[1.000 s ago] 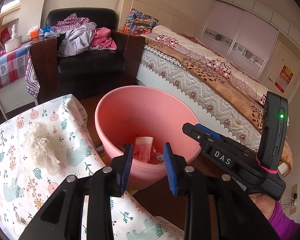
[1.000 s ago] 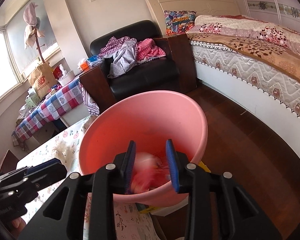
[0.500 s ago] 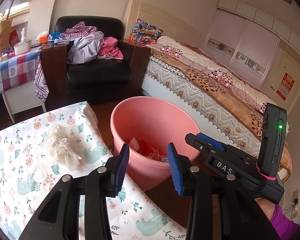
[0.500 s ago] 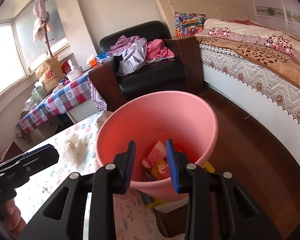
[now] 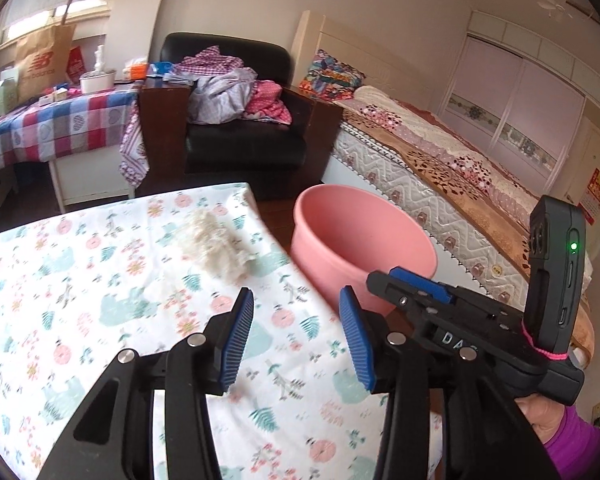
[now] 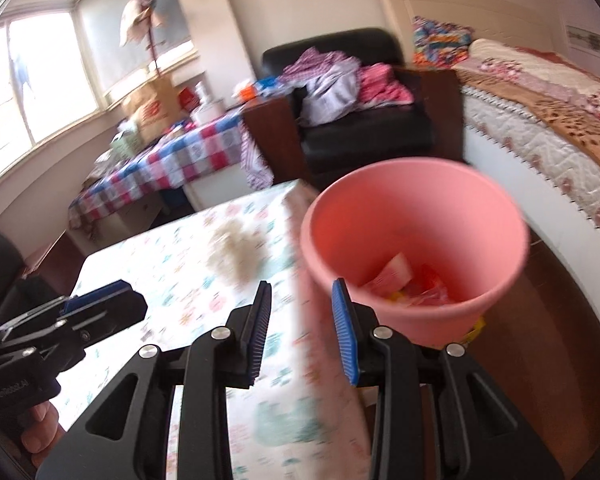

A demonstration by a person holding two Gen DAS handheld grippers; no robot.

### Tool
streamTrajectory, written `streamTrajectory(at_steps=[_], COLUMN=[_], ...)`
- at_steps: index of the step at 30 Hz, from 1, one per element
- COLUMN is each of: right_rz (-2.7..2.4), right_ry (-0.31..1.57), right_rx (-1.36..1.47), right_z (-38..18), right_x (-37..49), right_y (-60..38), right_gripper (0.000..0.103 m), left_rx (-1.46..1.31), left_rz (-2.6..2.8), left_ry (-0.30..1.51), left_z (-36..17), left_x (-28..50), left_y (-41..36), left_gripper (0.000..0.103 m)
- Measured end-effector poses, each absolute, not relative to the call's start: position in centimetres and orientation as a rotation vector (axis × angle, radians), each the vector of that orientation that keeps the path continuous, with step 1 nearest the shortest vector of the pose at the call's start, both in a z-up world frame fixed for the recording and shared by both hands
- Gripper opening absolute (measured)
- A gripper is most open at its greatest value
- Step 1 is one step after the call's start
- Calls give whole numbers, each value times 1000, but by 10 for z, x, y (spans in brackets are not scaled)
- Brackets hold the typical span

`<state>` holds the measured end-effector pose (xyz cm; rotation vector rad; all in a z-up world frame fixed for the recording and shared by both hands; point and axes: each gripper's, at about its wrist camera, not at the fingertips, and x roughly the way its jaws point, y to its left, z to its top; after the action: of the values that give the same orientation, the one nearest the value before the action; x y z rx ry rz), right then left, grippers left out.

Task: Collect trash
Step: 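Move both grippers back toward the white foam strip and clear bag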

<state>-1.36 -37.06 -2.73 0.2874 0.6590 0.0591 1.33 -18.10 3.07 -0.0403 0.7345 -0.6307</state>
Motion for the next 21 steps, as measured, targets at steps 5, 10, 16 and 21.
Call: streamTrajectory(at_steps=[5,10,16,21], right_rz=[136,169,167,161], right_ry=[710,746,771,787], right_rx=[250,235,237,238], right_z=[-38,-47,-51,-57], right_x=[-9,-5,-5,-4], right_y=[-325,-294,-282,-278], right_gripper=[32,32,32,32], left_rx=[-53,-58,-71,-89], left_rz=[-564,-496,-427,-389], left_ry=[731,719,731,773], left_z=[28,26,15,-3], left_x=[0,-10,-17,-16], left_y=[-144,-107,-66,-42], left_gripper=[44,46,49,49])
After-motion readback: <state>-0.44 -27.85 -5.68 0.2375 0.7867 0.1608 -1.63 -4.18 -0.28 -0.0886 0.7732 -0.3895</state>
